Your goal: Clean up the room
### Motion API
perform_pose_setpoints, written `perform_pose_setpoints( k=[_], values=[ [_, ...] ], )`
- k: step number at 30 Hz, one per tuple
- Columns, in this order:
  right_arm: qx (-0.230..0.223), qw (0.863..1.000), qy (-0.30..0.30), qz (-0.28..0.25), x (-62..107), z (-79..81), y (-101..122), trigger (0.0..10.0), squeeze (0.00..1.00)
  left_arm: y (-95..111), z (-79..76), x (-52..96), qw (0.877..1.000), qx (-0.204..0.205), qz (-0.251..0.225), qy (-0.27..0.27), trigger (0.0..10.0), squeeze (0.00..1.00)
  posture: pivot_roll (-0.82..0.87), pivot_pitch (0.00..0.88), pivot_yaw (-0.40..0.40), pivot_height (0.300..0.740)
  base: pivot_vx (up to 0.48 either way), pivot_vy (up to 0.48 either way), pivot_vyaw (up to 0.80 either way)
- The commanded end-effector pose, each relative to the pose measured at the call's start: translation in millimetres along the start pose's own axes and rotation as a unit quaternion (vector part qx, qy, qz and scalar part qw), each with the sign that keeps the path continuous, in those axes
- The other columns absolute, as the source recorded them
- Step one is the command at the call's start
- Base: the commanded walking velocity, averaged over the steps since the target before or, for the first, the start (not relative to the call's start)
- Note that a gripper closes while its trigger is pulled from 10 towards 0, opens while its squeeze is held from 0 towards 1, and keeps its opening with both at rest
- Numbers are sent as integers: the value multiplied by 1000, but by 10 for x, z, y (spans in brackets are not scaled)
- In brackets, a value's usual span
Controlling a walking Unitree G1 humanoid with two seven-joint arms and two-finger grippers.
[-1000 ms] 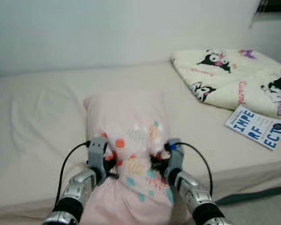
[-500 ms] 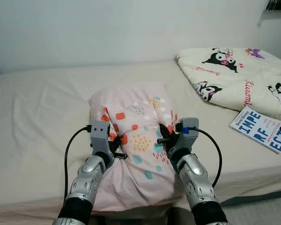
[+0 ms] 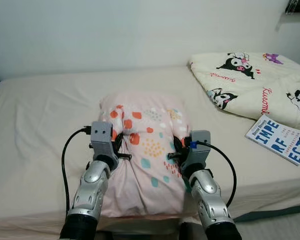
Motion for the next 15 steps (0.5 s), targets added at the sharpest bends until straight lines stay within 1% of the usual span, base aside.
perform_pose_setpoints(
  k=[1,5,6,8,11,12,15],
  values=[
    [10,999,30,-30,-30,163,121,10000,0,200,-111,-23,999,-5,-45,-19,10000,0,50,0,-29,628,0,0,0],
    [14,999,30,-29,-17,167,106,10000,0,180,-126,6,999,1,-39,-21,10000,0,54,0,-25,643,0,0,0],
    [16,999,31,-29,-14,179,105,10000,0,157,-126,17,999,13,-29,-18,10000,0,55,0,-26,653,0,0,0],
    [16,999,31,-29,-14,185,107,10000,0,147,-125,19,999,20,-24,-17,10000,0,55,0,-26,658,0,0,0],
    [17,999,31,-30,-18,196,114,10000,0,149,-132,24,999,21,-23,-18,10000,0,56,0,-26,668,0,0,0],
    [18,999,32,-31,-26,203,125,10000,0,161,-138,30,999,-11,-29,-20,10000,0,58,0,-25,678,0,0,0],
    [21,999,34,-32,-33,207,134,10000,0,160,-147,35,999,-17,-31,-21,10000,0,57,0,-26,688,0,0,0]
  ],
)
Point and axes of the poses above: a point about 5 cm out from each wrist's last joint towards the gripper, its own x axis pointing back from the gripper into the wrist, its own y axis along the axis of the wrist's last joint, z = x × y, the point moved 4 cm from there along -x, pointing out of the wrist towards the gripper, and after that the axes turned 12 degrees about -x, right-handed, at the moved point
